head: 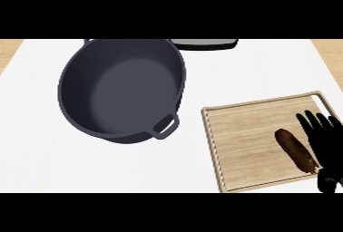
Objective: Pick the sweet potato from the tray and place it in the pot
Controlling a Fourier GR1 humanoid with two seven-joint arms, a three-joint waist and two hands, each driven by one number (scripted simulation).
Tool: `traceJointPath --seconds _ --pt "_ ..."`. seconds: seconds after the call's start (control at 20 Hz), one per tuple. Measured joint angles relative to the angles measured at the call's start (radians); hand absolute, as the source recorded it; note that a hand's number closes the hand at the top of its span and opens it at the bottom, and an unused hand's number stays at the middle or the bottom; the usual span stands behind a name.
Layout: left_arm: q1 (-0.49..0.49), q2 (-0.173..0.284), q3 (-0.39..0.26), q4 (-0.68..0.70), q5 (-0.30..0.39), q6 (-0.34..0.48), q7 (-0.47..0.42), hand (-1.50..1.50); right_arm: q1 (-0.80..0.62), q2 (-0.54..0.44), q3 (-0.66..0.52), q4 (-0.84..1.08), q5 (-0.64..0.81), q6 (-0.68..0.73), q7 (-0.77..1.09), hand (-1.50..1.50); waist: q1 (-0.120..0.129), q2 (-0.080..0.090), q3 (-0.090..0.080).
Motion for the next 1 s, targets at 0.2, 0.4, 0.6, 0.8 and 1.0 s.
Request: traceJointPath --seconds 0.2,0.4,0.6,0.8,1.0 --pt "-0.005 -0.005 -0.001 0.001 -0.009 0.003 0.013 0.00 -0.024 0.049 0.020 0.010 0.009 0.042 0.064 -1.50 0.001 0.000 0.002" --pt "-0.011 -0.008 -0.001 0.001 -0.017 0.003 0.024 0.00 -0.055 0.086 0.032 0.033 0.021 0.081 0.112 -1.50 0.003 0.000 0.003" --pt "-0.012 -0.013 0.001 0.000 -0.020 0.001 0.030 0.00 -0.073 0.119 0.045 0.058 0.035 0.100 0.145 -1.50 0.002 -0.001 0.004" --pt "-0.015 -0.013 0.000 0.005 -0.036 -0.004 0.030 0.00 -0.092 0.151 0.058 0.085 0.048 0.114 0.158 -1.50 0.001 0.000 0.005" --pt "-0.014 -0.019 0.006 0.004 -0.034 -0.008 0.036 0.00 -0.104 0.172 0.063 0.117 0.059 0.115 0.161 -1.50 0.000 -0.001 0.006"
